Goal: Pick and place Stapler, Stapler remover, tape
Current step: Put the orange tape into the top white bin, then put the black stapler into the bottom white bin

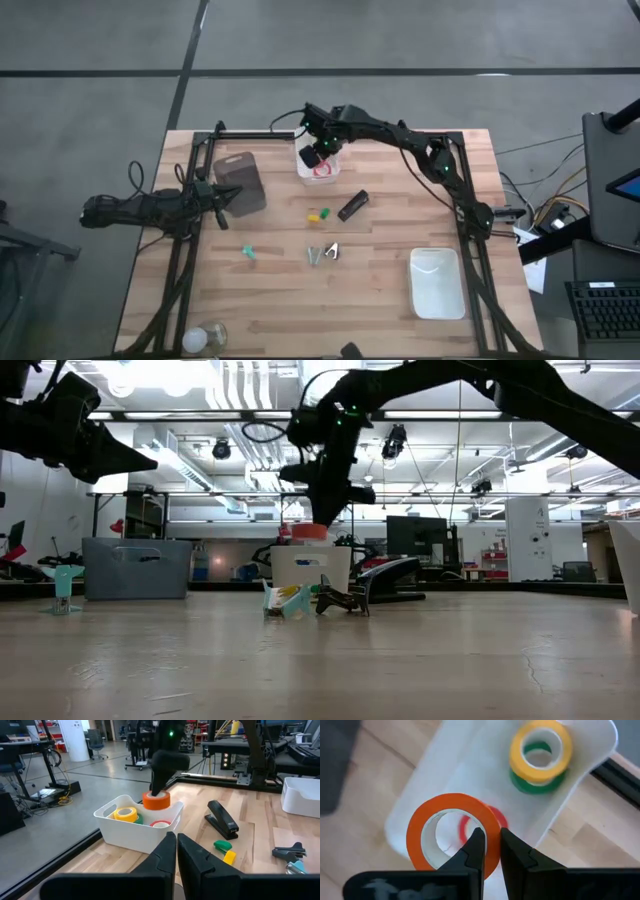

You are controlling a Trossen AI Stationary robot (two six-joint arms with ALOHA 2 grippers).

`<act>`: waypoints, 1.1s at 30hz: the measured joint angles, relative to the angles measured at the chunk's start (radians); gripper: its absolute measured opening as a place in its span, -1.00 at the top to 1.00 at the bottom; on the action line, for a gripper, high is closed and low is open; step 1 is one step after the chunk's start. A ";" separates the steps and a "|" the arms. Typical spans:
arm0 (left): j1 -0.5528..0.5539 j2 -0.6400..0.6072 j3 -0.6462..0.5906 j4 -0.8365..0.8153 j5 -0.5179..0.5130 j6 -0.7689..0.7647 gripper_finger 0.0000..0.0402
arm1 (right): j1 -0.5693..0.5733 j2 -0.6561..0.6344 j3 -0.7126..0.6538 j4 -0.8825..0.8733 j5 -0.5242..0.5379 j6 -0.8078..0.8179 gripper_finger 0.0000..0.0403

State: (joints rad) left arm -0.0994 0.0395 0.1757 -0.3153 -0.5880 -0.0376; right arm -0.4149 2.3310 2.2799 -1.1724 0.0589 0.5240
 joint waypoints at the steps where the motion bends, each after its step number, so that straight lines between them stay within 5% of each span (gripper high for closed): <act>1: 0.000 0.000 0.000 0.000 0.000 0.000 0.91 | -0.001 0.000 -0.014 0.001 -0.001 0.000 0.83; 22: 0.000 0.000 0.000 0.000 0.000 0.000 0.91 | 0.004 0.001 -0.194 0.113 -0.008 -0.021 0.82; 33: 0.000 0.000 0.000 0.000 0.000 0.000 0.91 | 0.005 0.001 -0.157 0.061 -0.007 -0.036 0.31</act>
State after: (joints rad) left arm -0.0998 0.0395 0.1753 -0.3153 -0.5881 -0.0376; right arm -0.4101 2.3318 2.1229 -1.1116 0.0518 0.4881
